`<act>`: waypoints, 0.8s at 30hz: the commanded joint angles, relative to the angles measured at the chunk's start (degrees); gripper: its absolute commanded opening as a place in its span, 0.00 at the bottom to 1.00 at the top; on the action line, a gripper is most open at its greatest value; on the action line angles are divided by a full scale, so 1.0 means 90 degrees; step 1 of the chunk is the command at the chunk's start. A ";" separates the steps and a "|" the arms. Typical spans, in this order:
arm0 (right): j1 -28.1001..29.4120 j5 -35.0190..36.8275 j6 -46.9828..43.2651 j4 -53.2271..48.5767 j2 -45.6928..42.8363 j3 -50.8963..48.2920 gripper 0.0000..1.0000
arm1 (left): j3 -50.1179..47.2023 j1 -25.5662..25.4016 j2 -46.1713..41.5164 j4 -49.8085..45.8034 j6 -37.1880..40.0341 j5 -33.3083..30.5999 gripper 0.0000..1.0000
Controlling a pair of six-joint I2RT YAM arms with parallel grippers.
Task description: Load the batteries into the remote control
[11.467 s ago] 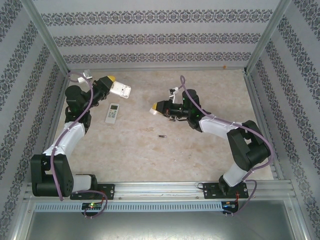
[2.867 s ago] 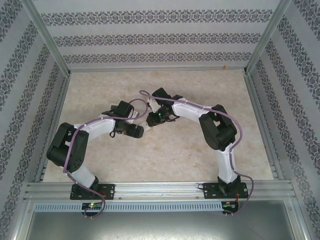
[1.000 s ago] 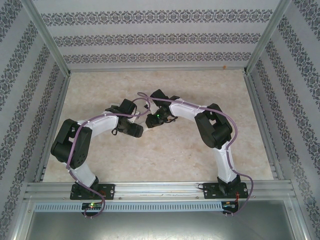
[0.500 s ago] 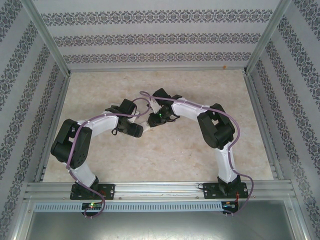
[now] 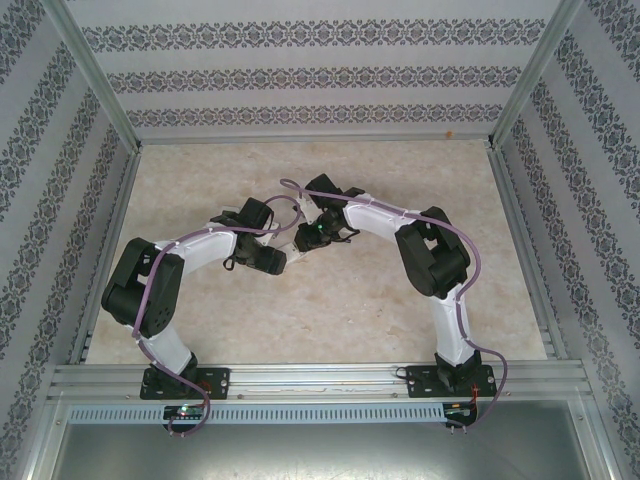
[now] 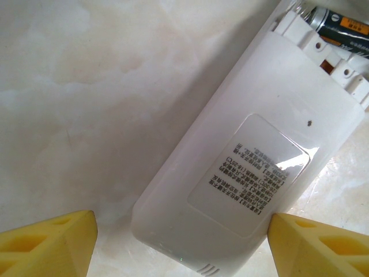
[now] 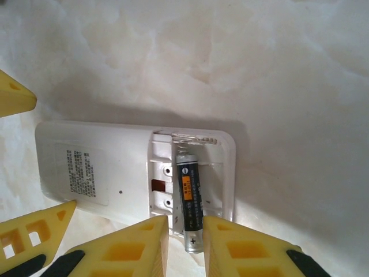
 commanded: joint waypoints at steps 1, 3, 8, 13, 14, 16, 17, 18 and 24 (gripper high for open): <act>0.0057 -0.0126 0.0067 -0.0085 0.0232 0.0161 0.22 | -0.0013 0.0125 0.0259 -0.0266 0.0032 -0.0824 0.78; 0.0052 -0.0111 0.0111 -0.0075 0.0306 0.0180 0.22 | -0.0034 0.0128 0.0249 -0.0264 0.0028 -0.0820 0.78; 0.0096 -0.0073 0.0077 -0.0104 0.0407 0.0250 0.19 | -0.0046 0.0124 0.0252 -0.0275 0.0019 -0.0833 0.78; 0.0125 -0.0032 0.0130 -0.0083 0.0400 0.0212 0.17 | -0.0046 0.0120 0.0244 -0.0273 0.0022 -0.0832 0.78; 0.0149 -0.0042 0.0156 -0.0085 0.0397 0.0212 0.17 | -0.0047 0.0126 0.0249 -0.0276 0.0022 -0.0831 0.78; 0.0170 -0.0081 0.0181 -0.0150 0.0413 0.0250 0.19 | -0.0034 0.0124 0.0253 -0.0268 0.0022 -0.0834 0.78; 0.0191 -0.0082 0.0196 -0.0176 0.0401 0.0256 0.20 | -0.0030 0.0127 0.0259 -0.0276 0.0022 -0.0833 0.78; 0.0203 -0.0090 0.0205 -0.0190 0.0376 0.0261 0.22 | -0.0034 0.0129 0.0259 -0.0273 0.0022 -0.0830 0.78; 0.0198 -0.0091 0.0269 -0.0232 0.0153 0.0271 0.30 | -0.0029 0.0129 0.0255 -0.0285 0.0005 -0.0828 0.78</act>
